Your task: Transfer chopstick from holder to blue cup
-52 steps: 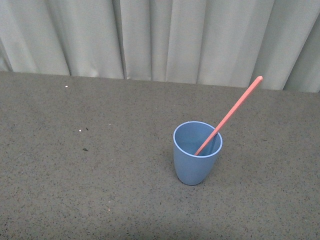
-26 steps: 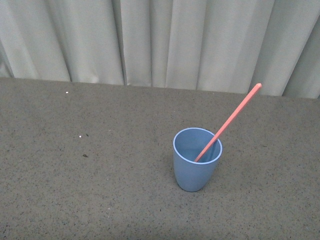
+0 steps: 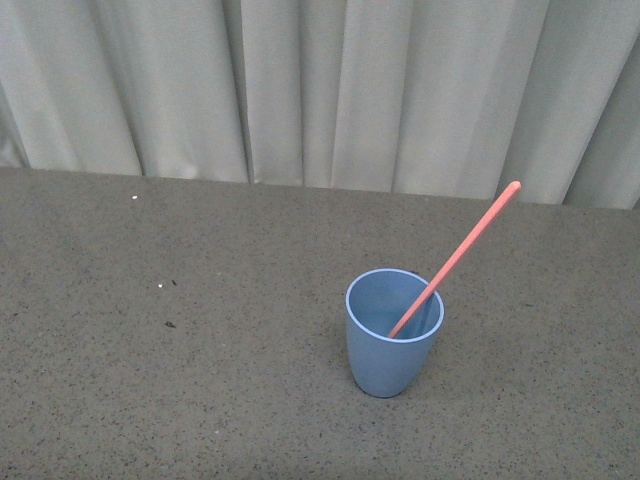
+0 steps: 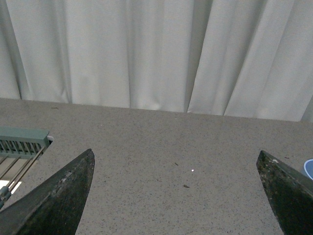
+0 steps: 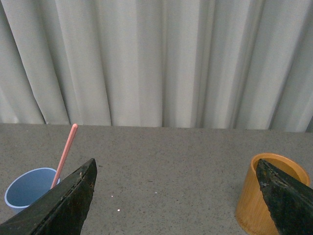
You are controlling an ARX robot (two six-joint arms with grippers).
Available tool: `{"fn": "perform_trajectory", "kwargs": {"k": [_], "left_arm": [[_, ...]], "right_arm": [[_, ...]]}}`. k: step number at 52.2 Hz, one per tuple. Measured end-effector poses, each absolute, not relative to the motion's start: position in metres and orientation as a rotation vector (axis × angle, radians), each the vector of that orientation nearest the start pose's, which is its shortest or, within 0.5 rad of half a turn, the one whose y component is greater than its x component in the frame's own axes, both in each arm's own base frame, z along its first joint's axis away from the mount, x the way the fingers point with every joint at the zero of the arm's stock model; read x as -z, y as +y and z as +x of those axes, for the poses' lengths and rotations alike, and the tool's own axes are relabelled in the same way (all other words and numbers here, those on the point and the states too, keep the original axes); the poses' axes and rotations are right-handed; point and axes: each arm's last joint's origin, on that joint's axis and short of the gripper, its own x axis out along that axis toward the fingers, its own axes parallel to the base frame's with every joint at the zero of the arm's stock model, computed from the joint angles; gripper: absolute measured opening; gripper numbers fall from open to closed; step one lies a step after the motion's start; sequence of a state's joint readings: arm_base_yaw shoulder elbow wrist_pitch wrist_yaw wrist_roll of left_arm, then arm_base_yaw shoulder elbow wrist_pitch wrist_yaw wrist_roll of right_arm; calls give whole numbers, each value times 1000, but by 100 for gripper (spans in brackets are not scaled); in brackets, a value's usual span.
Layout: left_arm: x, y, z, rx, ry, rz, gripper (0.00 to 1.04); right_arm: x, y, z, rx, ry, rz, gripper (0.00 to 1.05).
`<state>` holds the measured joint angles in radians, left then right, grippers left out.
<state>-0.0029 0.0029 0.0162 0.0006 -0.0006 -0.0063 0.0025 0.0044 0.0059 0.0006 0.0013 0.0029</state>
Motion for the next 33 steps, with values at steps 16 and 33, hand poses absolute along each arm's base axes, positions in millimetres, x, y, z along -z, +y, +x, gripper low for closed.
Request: {"fn": "perform_trajectory", "kwargs": {"k": [16, 33], "left_arm": [[-169, 0, 97, 2, -14, -6, 98], [-169, 0, 97, 2, -14, -6, 98]], "right_arm": [[-165, 0, 98, -1, -2, 3, 95], [-165, 0, 98, -1, -2, 3, 95]]}}
